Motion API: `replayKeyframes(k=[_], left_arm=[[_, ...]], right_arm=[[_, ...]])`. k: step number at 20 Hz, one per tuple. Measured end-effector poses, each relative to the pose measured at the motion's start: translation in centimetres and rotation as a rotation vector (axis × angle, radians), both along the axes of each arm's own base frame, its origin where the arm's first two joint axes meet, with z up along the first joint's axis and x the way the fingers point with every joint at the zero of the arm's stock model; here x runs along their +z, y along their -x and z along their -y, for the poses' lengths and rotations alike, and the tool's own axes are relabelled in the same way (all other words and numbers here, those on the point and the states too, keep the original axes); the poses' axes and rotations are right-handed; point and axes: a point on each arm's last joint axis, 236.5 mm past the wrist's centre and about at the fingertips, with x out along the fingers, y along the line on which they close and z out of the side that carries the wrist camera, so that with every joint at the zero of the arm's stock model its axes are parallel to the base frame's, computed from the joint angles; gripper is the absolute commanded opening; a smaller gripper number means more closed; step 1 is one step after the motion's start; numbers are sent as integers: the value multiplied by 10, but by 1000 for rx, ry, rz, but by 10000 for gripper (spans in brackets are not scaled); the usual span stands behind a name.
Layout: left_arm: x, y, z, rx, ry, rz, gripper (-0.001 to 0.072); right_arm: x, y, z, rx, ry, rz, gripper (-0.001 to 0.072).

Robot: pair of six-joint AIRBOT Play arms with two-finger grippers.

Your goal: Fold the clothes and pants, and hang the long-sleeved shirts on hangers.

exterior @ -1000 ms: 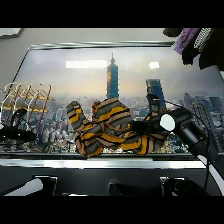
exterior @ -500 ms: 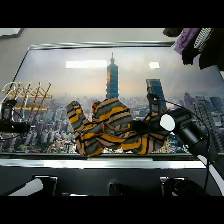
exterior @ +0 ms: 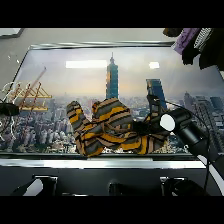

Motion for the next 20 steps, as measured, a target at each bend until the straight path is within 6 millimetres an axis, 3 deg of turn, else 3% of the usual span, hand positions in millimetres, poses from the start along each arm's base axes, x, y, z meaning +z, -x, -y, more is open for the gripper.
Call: replayKeyframes(k=[4, 7, 13, 20], left_arm=[[67, -9, 19, 4, -21, 209, 19], [93, 0, 57, -108, -19, 267, 19], [61, 68, 152, -484, -6, 137, 20], [39, 150, 219, -687, 93, 79, 20]], right_arm=[[-1, 2, 1, 5, 5, -6, 34], [-1, 2, 2, 6, 9, -8, 34], [-2, 0, 6, -21, 25, -7, 33], [-5, -2, 17, -100, 57, -21, 33]])
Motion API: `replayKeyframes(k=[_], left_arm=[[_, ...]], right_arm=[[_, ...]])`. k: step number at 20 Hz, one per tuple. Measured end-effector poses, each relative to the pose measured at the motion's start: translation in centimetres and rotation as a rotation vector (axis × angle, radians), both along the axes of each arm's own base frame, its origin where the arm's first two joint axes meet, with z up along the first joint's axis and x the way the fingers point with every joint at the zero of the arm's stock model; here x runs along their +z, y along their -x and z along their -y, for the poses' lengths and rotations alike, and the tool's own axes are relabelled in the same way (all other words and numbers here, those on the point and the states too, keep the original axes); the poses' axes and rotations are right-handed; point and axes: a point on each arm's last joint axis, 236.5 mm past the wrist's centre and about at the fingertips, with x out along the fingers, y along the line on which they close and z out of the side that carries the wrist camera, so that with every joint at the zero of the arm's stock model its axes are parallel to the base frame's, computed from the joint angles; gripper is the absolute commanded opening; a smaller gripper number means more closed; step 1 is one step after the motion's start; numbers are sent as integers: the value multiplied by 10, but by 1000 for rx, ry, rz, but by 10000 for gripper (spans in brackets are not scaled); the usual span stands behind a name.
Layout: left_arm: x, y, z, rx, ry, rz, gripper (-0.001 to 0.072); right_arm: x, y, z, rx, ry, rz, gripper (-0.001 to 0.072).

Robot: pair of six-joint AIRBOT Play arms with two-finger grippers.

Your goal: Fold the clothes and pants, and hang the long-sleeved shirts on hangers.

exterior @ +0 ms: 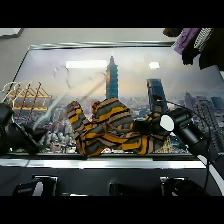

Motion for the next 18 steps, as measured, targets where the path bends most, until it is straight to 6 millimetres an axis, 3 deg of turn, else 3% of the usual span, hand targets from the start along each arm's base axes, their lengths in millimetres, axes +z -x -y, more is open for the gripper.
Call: replayKeyframes(k=[4, 9, 13, 18], left_arm=[[-17, 51, 29, -147, 22, -55, 21], [-32, 91, 50, -251, 69, -116, 20], [-42, 107, 58, -303, 82, -160, 20], [-46, 112, 60, -316, 91, -183, 21]], right_arm=[[-1, -3, 9, -70, 25, -3, 33], [-2, -7, 17, -149, 41, -1, 33], [-2, -12, 27, -239, 61, 8, 33], [-1, -20, 33, -319, 62, 31, 33]])
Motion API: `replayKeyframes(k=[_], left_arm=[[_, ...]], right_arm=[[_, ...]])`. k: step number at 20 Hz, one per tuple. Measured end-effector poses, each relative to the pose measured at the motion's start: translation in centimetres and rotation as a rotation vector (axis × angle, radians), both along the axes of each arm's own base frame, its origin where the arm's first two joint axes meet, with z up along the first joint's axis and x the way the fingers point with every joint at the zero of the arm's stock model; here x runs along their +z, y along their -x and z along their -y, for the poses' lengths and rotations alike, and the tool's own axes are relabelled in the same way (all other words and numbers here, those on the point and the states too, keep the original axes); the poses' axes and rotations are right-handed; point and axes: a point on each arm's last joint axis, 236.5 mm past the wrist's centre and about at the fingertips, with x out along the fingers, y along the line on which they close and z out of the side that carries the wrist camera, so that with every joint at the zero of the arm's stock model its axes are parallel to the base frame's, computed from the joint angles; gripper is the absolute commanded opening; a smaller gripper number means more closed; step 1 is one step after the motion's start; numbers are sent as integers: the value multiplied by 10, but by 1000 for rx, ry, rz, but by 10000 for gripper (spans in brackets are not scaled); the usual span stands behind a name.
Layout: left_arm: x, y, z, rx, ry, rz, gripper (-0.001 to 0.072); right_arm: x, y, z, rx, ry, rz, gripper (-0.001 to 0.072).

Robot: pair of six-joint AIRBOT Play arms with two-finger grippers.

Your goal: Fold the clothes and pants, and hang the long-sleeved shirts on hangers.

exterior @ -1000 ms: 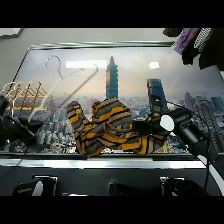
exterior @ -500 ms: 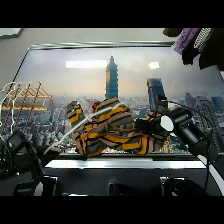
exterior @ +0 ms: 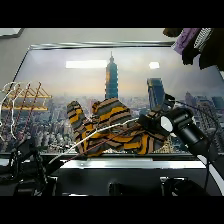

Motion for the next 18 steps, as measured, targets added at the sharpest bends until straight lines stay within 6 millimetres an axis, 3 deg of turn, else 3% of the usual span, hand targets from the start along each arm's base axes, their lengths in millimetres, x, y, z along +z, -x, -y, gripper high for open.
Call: replayKeyframes(k=[8, 18], left_arm=[[-15, 12, 6, -44, 10, -57, 20], [-24, -3, 0, 6, -17, -27, 20]], right_arm=[[1, -11, -2, -56, -24, 32, 33], [15, -13, -13, -7, -53, 45, 33]])
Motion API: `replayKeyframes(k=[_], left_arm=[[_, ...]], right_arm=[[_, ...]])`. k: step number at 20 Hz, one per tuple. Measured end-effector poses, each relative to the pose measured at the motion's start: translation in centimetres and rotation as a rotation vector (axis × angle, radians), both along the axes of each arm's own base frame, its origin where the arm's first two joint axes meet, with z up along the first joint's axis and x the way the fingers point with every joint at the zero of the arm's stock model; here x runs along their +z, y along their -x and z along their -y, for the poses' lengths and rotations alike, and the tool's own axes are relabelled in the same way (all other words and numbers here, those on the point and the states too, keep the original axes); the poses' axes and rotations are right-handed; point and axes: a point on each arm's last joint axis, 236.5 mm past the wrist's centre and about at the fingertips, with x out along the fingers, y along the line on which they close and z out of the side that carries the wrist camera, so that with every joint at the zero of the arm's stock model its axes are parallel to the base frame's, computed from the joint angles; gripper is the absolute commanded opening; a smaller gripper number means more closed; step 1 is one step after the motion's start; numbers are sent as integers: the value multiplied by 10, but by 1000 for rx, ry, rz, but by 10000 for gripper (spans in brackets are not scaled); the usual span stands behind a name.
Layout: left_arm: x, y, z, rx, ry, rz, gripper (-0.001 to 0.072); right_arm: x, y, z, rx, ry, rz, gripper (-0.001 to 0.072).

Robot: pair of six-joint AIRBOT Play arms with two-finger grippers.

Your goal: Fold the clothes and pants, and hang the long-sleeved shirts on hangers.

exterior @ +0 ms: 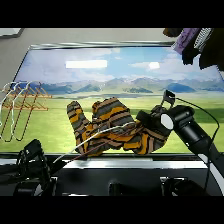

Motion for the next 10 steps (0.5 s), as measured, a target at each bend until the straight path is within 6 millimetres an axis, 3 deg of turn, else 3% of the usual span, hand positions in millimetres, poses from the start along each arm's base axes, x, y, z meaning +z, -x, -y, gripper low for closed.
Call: replayKeyframes(k=[6, 10], left_arm=[[0, -7, -3, 21, -9, 22, 20], [0, -10, -3, 27, -10, 29, 21]], right_arm=[[6, -3, -18, 46, -64, 24, 33], [22, -14, -34, 59, -135, 76, 33]])
